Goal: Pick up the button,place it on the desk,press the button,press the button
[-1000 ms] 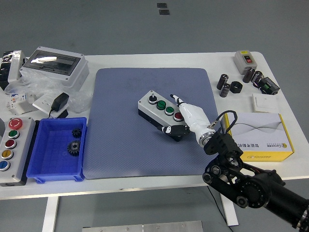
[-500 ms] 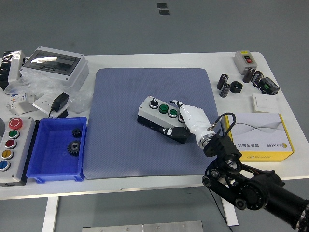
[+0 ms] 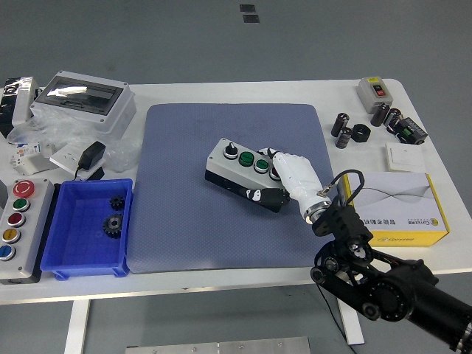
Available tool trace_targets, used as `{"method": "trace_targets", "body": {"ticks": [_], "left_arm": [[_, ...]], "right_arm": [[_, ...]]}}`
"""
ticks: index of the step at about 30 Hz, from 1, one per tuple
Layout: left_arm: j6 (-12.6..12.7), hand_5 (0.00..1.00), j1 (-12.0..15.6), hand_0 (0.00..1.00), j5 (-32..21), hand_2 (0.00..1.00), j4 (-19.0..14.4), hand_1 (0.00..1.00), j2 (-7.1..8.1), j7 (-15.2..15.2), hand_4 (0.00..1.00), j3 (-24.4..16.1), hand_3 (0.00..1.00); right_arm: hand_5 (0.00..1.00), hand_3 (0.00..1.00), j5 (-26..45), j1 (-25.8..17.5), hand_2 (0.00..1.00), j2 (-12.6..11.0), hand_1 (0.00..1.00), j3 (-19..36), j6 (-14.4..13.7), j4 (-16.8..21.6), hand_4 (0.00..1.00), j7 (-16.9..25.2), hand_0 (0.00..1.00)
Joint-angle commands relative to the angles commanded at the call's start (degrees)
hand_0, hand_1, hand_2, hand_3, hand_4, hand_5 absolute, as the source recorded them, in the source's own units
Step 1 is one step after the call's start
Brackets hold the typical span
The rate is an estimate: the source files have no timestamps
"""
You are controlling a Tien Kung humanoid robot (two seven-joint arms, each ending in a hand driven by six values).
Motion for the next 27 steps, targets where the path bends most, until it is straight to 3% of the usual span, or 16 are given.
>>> {"method": "trace_targets", "body": {"ticks": [1,6,7,10,18,19,24,25,27], "left_arm": [[0.0,0.186,0.0,0.628,0.0,0.557,0.0,0.621,-0.02,0.0,0.681,0.0,0.603],[0.0,0.186,0.0,0.628,0.2,0.557,0.0,0.621,-0.02,0.0,0.681,-0.3,0.603],[0.0,0.187,0.0,0.628,0.2,0.557,0.0,0.621,-0.01,-0.1,0.682,-0.4,0.603],[0.0,0.187,0.0,0.628,0.4,0.557,0.0,0.621,-0.07,-0.1,0.682,-0.6,0.603],[0.0,0.189,0.0,0.628,0.7,0.557,0.0,0.621,-0.25,-0.1,0.682,-0.7,0.601],[0.0,0.189,0.0,0.628,0.8,0.556,0.0,0.621,-0.25,-0.1,0.682,-0.7,0.601],[-0.1,0.189,0.0,0.628,0.7,0.556,0.0,0.621,-0.30,0.0,0.682,-0.7,0.601],[-0.1,0.193,0.0,0.628,0.7,0.557,0.0,0.621,-0.29,0.0,0.685,-0.7,0.600],[-0.1,0.193,0.0,0.628,0.8,0.557,0.0,0.621,-0.26,0.0,0.685,-0.7,0.600]], "right_arm": [[0.002,0.325,0.9,-0.1,0.323,-0.9,0.246,0.1,1.0,1.1,0.002,1.2,0.111],[0.002,0.325,3.2,-0.2,0.323,-7.0,0.246,-1.8,6.6,7.7,0.002,7.8,0.111],[0.002,0.200,3.0,-0.2,0.286,-8.2,0.247,-2.6,7.4,8.9,0.002,8.8,0.118],[0.002,0.200,1.4,-0.2,0.286,-10.5,0.247,-4.7,8.7,10.5,0.002,10.5,0.118],[0.002,0.185,-4.6,-0.2,0.276,-9.0,0.253,-5.2,7.4,4.6,0.002,12.7,0.124],[0.002,0.195,-5.0,-0.2,0.278,-8.7,0.279,-5.1,7.3,3.8,0.002,13.0,0.199],[0.002,0.195,-6.1,-0.2,0.278,-8.0,0.279,-4.0,7.3,1.8,0.002,14.1,0.199],[0.002,0.237,-6.0,-0.2,0.323,-8.0,0.391,-3.9,7.4,1.8,0.002,14.3,0.393],[0.002,0.237,-5.5,-0.1,0.323,-8.0,0.391,-3.9,7.5,2.0,0.002,14.4,0.393]]}}
